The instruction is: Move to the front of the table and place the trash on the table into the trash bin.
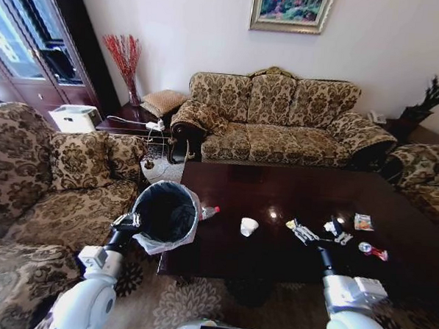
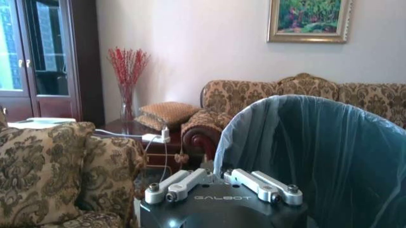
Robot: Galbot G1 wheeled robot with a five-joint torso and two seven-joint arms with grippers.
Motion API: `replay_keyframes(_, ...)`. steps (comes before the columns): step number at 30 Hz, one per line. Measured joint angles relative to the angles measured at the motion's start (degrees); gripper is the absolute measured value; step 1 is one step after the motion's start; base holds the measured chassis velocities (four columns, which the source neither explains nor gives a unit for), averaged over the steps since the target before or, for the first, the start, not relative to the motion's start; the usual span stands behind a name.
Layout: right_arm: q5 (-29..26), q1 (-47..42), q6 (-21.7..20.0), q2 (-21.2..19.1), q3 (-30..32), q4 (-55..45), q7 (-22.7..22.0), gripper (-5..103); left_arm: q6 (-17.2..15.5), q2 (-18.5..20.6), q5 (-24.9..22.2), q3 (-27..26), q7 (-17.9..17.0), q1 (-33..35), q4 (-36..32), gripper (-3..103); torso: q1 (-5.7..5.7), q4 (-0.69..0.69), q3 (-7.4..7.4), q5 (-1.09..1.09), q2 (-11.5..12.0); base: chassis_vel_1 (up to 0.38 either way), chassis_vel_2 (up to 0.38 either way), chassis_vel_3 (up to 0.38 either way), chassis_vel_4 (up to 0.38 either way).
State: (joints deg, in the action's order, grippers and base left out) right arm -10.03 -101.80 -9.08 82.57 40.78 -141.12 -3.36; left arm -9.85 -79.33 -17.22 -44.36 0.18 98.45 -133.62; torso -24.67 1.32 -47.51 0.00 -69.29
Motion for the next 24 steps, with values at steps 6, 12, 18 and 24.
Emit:
replay_keyframes(6, 0.0, 0.0, 0.0, 0.0, 0.0, 0.0, 0.0, 100, 0.0, 0.0, 0.0, 0.0, 0.0, 0.0, 0.0, 3, -0.01, 0.01, -0.01, 0.0, 0.0, 0.029, -0.016, -0.015, 0.026)
replay_keyframes(12, 0.0, 0.0, 0.0, 0.0, 0.0, 0.0, 0.0, 100, 0.0, 0.0, 0.0, 0.0, 0.0, -0.1, 0.0, 3, -0.11, 0.0, -0.03, 0.0, 0.1, 0.0, 0.0, 0.0, 0.0)
replay_keyframes(18, 0.0, 0.0, 0.0, 0.0, 0.0, 0.0, 0.0, 100, 0.0, 0.0, 0.0, 0.0, 0.0, 0.0, 0.0, 3, -0.06, 0.0, -0.01, 0.0, 0.1, 0.0, 0.0, 0.0, 0.0)
replay_keyframes(24, 0.0, 0.0, 0.0, 0.0, 0.0, 0.0, 0.0, 100, 0.0, 0.0, 0.0, 0.0, 0.0, 0.0, 0.0, 3, -0.07, 0.0, -0.02, 0.0, 0.1, 0.0, 0.0, 0.0, 0.0)
